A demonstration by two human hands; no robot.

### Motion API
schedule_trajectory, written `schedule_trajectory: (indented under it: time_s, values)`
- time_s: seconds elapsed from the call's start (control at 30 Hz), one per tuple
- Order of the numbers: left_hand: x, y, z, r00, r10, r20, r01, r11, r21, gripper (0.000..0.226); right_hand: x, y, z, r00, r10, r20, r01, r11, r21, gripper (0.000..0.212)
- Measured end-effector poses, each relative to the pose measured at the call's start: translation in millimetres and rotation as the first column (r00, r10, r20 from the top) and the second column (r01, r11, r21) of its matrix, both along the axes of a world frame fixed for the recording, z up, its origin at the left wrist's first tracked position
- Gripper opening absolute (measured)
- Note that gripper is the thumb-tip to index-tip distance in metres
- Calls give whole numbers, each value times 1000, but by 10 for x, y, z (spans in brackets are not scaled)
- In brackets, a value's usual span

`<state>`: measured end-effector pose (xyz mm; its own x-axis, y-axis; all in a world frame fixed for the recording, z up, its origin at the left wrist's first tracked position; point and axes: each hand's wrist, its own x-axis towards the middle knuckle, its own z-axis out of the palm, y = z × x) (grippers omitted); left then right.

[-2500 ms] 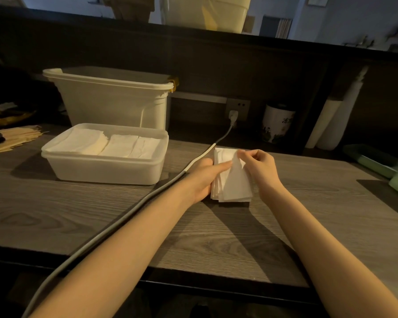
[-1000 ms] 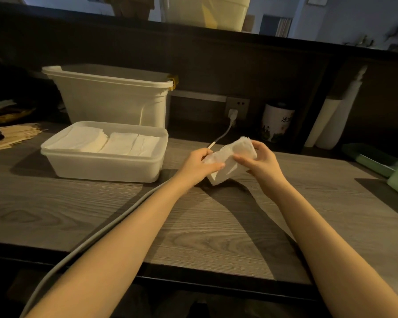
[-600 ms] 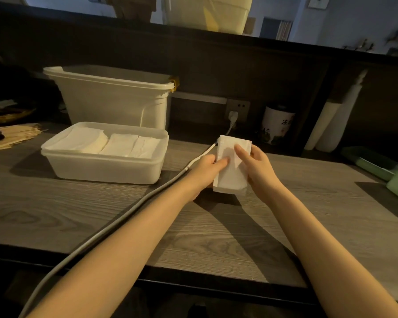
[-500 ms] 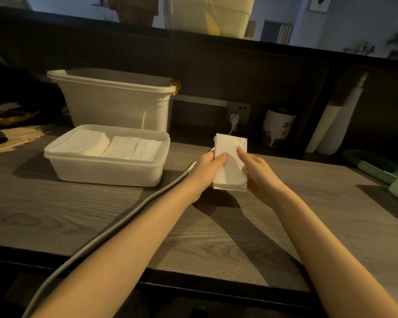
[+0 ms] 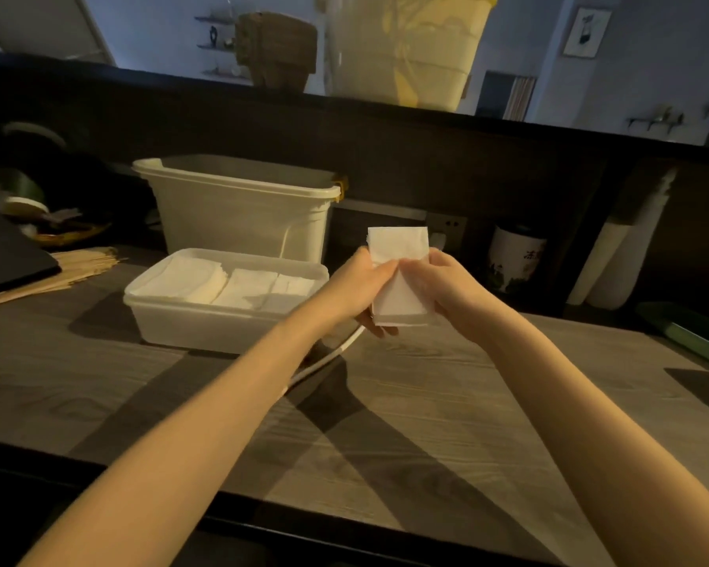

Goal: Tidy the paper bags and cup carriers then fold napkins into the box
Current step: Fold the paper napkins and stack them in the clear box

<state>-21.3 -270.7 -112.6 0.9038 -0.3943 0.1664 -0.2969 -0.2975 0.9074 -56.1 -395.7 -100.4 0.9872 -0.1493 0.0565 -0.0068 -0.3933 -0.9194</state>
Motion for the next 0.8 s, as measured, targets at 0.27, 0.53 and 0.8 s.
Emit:
schedule_trajectory:
  time_s: [0.27, 0.53, 0.8]
  values:
    - [195, 994, 111, 992, 98, 79, -104, 991, 79, 26, 309, 619, 120, 980, 191, -61, -186, 979, 79, 21]
    - [358, 1777, -34, 903, 396, 164, -370, 914, -169, 18, 714, 1239, -5, 970, 185, -158, -137, 952, 273, 24]
    - [338, 2055, -47, 890, 423, 169, -392, 901, -186, 14, 871, 1621, -168, 968, 126, -215, -107, 989, 98, 43]
